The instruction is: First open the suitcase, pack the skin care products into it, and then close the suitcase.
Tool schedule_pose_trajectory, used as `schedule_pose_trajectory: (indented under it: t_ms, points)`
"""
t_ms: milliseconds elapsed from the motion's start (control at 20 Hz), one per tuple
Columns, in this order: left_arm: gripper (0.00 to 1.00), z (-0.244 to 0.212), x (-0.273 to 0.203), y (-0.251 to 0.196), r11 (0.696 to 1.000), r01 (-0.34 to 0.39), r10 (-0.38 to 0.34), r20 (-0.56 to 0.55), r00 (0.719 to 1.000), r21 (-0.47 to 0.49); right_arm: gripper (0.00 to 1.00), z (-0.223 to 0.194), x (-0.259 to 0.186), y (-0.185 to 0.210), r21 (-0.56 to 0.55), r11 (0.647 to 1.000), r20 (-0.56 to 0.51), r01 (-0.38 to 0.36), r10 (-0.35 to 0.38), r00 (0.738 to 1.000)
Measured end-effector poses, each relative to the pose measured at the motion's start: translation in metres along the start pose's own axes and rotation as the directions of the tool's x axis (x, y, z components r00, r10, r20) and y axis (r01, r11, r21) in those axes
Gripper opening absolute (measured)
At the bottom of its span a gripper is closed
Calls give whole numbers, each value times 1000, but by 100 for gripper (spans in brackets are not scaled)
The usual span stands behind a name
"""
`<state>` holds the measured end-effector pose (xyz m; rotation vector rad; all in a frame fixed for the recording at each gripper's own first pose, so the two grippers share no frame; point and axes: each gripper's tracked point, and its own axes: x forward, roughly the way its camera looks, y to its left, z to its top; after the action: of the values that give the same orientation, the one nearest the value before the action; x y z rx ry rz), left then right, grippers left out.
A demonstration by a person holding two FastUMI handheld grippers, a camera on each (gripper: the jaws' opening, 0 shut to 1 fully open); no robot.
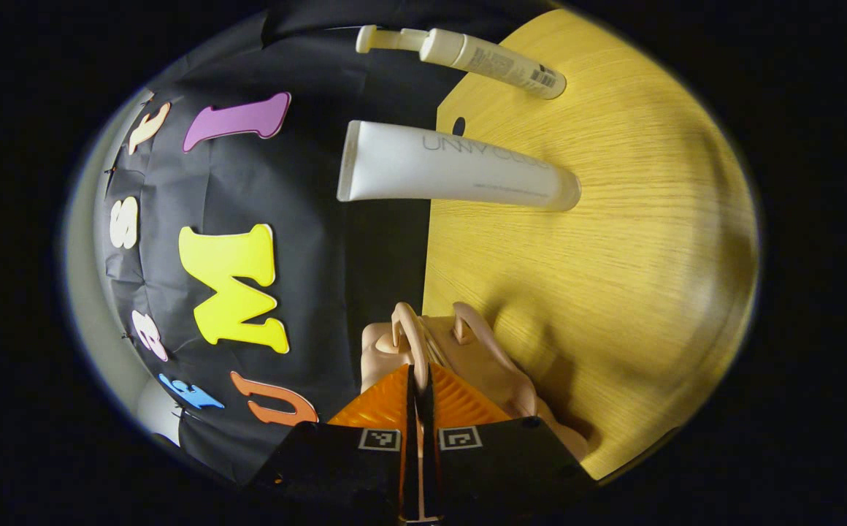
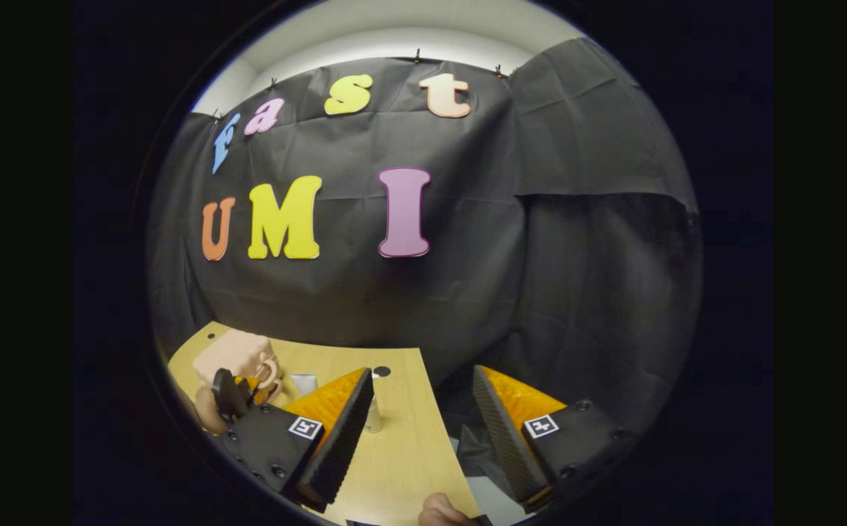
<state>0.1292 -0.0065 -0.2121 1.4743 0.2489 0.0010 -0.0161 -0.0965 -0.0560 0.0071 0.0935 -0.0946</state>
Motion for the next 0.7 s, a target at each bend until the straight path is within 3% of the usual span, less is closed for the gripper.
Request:
schedule_pose_trajectory:
  t_ms: [300, 700]
  points:
    - [3, -16, -14, 47, 985, 48, -38, 64, 997, -165, 81, 6, -8, 24, -3, 999, 6, 39, -39, 999]
    - [3, -99, -32, 154, 898, 31, -16, 38, 999, -439, 81, 3, -5, 79, -17, 999, -36, 49, -50, 998]
